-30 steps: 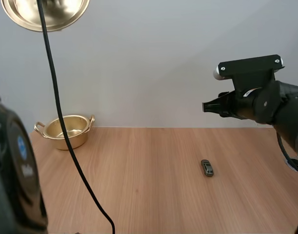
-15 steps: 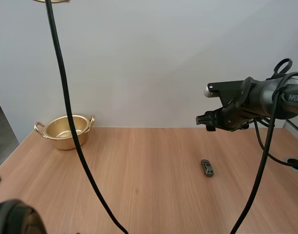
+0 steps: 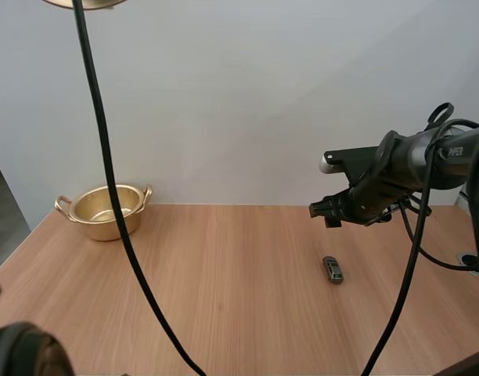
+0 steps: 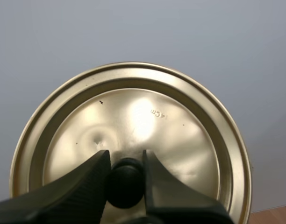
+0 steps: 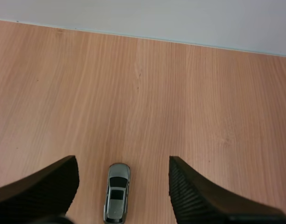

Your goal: Open the pot, put the car inside, and close it

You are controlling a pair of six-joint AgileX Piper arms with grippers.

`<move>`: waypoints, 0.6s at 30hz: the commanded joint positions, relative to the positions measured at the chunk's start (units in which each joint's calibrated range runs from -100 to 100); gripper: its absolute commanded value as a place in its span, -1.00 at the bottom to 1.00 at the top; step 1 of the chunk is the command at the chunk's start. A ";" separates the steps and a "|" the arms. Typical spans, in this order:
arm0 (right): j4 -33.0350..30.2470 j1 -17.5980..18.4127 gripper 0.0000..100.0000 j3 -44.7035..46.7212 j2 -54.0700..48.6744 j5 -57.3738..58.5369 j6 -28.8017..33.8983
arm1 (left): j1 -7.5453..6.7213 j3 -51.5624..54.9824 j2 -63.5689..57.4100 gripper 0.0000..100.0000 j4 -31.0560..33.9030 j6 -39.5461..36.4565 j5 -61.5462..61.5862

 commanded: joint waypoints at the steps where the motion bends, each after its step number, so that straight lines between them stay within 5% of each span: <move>1: 0.08 -0.01 0.84 -0.03 0.78 0.24 -0.07 | 0.02 0.01 -0.04 -1.00 -0.08 -0.06 0.25; 18: 1.39 -0.01 0.81 -0.03 10.98 0.58 -4.57 | 0.02 0.01 -0.04 -1.00 -0.08 0.04 0.68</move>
